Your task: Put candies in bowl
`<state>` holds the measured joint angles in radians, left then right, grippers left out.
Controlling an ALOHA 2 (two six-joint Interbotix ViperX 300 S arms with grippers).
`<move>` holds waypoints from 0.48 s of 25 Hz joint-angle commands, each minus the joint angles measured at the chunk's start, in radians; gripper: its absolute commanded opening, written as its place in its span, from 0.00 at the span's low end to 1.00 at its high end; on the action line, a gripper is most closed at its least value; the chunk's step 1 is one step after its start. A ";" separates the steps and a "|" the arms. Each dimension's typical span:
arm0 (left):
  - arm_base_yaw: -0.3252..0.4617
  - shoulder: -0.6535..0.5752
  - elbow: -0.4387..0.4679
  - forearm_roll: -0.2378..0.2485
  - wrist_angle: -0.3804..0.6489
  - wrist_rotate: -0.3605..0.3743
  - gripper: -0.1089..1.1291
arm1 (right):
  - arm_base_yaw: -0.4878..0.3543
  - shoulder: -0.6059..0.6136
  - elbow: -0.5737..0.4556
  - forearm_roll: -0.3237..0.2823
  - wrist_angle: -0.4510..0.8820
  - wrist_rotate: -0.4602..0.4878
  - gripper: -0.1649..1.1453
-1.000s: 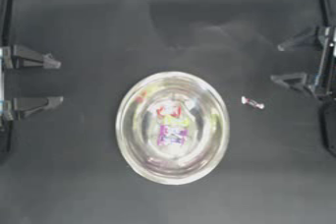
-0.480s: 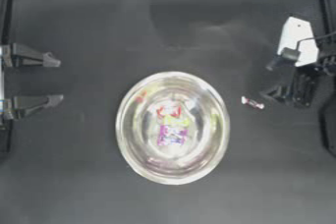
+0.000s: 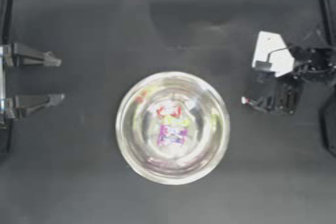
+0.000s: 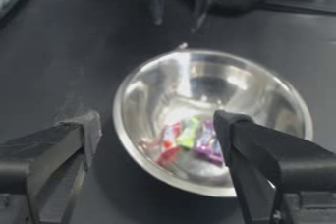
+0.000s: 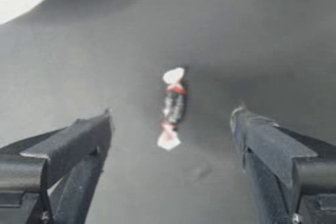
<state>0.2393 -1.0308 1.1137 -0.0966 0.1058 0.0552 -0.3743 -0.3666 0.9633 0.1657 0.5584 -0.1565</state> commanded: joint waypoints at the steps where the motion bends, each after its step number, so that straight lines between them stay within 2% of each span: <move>1: 0.002 0.023 -0.020 0.000 -0.008 0.000 0.90 | 0.012 0.040 -0.044 -0.011 0.006 0.015 0.89; 6: 0.002 0.021 -0.020 -0.002 -0.008 0.000 0.90 | 0.023 0.098 -0.060 -0.057 0.002 0.074 0.89; 12: 0.002 0.021 -0.020 -0.002 -0.008 0.000 0.90 | 0.043 0.166 -0.086 -0.152 0.000 0.179 0.89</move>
<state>0.2393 -1.0324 1.1121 -0.0966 0.1058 0.0552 -0.3405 -0.1994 0.9004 0.0322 0.5630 0.0138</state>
